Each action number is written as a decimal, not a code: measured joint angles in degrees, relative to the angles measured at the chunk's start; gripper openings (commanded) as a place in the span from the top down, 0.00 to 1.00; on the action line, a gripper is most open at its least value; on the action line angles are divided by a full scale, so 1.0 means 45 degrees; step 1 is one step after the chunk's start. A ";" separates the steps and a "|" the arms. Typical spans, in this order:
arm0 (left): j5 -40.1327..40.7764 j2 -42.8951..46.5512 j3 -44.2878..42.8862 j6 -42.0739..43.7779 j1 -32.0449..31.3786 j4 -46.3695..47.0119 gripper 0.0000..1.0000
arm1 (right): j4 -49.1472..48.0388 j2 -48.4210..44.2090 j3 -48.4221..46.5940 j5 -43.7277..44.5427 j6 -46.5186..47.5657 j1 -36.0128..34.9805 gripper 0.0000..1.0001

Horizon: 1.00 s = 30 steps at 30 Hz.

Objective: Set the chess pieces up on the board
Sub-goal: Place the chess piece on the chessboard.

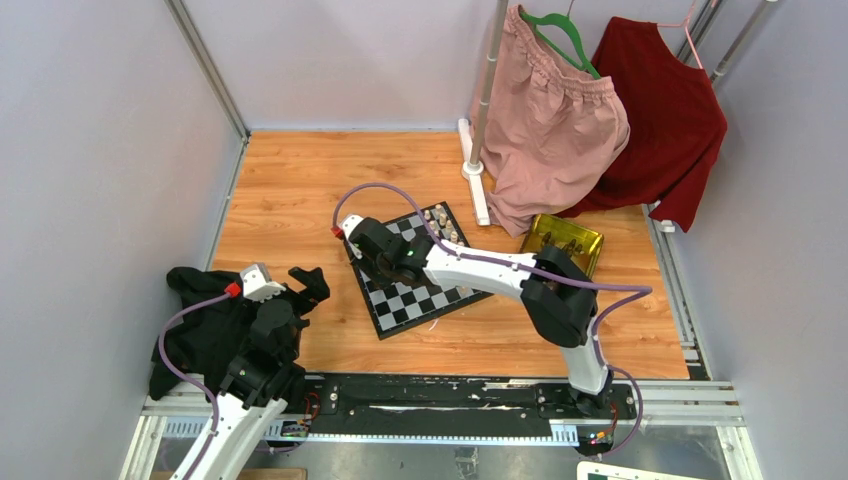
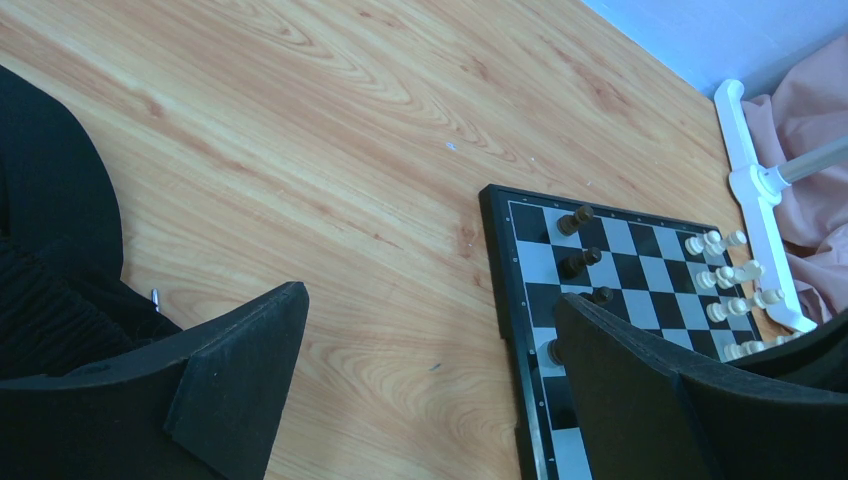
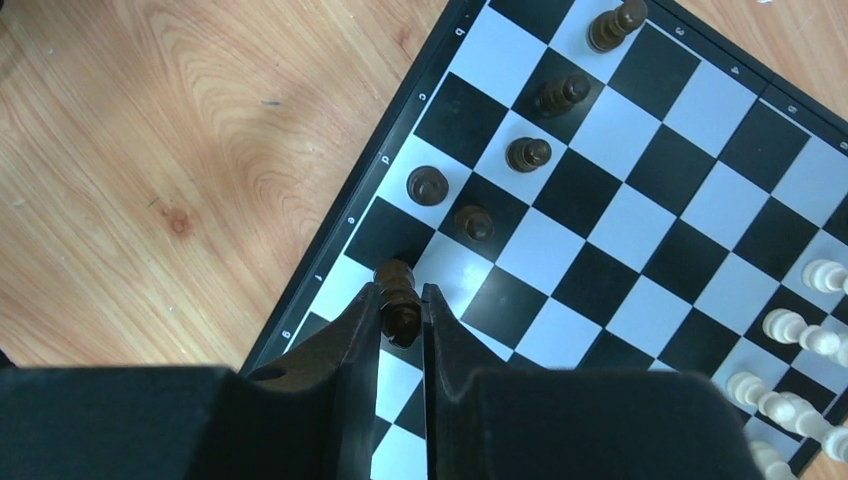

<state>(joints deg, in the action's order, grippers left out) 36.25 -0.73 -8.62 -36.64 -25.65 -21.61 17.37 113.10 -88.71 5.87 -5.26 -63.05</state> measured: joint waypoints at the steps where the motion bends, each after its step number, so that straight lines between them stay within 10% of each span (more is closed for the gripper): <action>1: 0.0000 0.0000 0.0000 0.0000 0.0000 0.0000 0.00 | 0.0015 0.0126 -0.0112 -0.0019 0.0005 0.0000 1.00; 30: -0.0005 0.0000 0.0000 0.0000 0.0000 0.0005 0.00 | 0.0549 0.1472 -0.1710 -0.0175 0.0413 -0.0024 1.00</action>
<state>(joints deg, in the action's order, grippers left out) 36.23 -0.73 -8.62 -36.64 -25.65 -21.58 19.84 119.72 -96.40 5.08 -3.40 -63.16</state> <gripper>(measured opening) 0.997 0.211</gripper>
